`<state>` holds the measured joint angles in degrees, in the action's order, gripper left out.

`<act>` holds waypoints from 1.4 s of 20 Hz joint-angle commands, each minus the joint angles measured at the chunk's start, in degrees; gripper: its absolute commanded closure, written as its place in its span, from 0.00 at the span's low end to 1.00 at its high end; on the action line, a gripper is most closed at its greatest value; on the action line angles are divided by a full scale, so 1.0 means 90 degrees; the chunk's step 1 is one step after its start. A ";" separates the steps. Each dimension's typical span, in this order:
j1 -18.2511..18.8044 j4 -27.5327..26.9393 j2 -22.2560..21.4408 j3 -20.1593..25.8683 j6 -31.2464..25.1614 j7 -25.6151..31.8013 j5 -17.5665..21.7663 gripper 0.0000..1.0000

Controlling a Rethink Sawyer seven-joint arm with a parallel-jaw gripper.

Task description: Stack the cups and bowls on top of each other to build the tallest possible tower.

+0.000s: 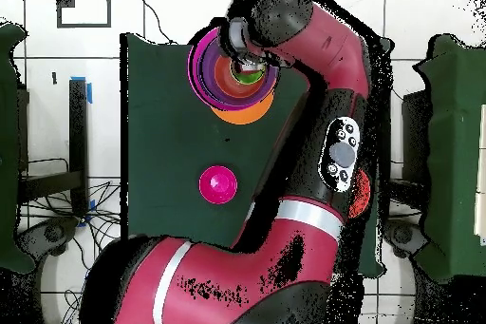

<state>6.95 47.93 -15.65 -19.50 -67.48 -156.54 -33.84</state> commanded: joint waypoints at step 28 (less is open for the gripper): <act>-0.0441 0.2365 -0.1052 -0.0596 0.0820 0.0610 0.1763 0.00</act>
<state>2.59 58.12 -25.60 -27.91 -66.06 -156.54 -25.27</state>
